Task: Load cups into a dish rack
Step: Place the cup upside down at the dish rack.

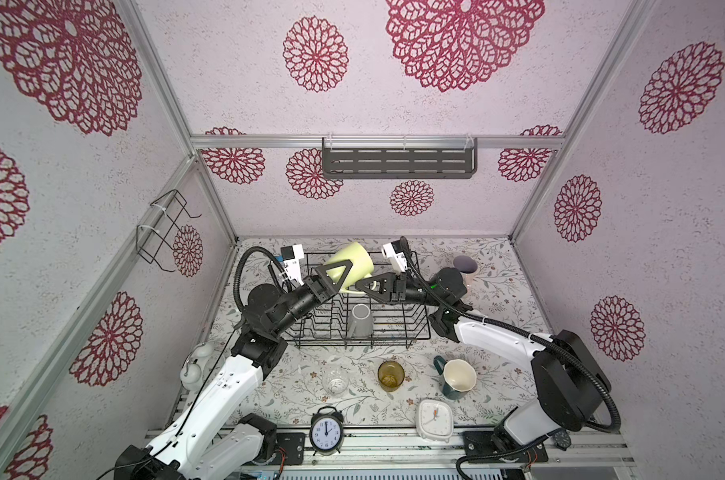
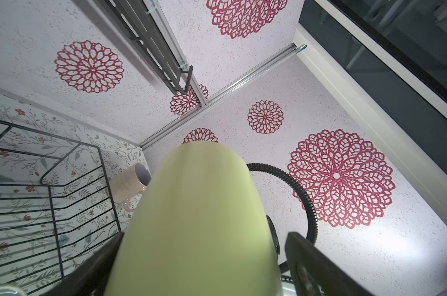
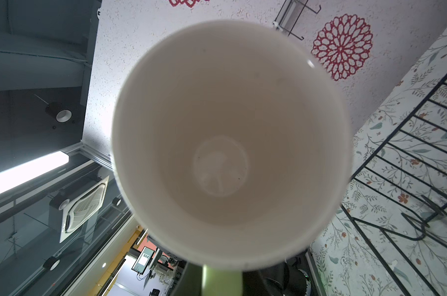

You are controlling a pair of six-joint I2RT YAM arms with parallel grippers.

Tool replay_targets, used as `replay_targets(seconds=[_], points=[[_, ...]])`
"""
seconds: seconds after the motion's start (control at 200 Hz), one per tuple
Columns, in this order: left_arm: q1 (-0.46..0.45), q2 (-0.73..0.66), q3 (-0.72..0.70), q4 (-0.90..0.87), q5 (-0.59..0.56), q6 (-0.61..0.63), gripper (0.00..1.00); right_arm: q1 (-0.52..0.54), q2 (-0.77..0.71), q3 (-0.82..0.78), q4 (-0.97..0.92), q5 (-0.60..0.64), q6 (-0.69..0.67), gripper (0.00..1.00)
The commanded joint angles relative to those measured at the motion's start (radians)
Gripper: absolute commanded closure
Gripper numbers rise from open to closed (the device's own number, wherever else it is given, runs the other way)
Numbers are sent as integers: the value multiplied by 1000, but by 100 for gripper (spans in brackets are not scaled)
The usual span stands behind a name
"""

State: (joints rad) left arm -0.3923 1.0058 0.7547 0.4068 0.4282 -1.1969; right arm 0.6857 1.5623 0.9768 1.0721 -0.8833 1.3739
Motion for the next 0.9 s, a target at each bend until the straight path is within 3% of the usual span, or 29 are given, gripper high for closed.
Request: replay_targets(seconds=[0.0, 0.065, 0.2, 0.6, 0.65, 0.751, 0.891], points=[[13, 16, 41, 8, -6, -24, 2, 10, -21, 25, 155, -18, -17, 100], [13, 27, 38, 22, -4, -32, 0, 10, -18, 22, 151, -11, -28, 100], [12, 52, 32, 81, 23, -56, 11, 8, -3, 28, 149, -10, -30, 100], [15, 81, 48, 87, 72, -66, 28, -16, 9, 13, 138, 53, -26, 97], [15, 79, 48, 74, 70, -59, 31, -22, 5, 1, 140, 70, -26, 92], [16, 74, 51, 44, 58, -47, 31, -36, 3, -20, 141, 101, -24, 72], [25, 68, 77, -83, 16, 11, 31, -66, -3, -64, 162, 148, -10, 61]])
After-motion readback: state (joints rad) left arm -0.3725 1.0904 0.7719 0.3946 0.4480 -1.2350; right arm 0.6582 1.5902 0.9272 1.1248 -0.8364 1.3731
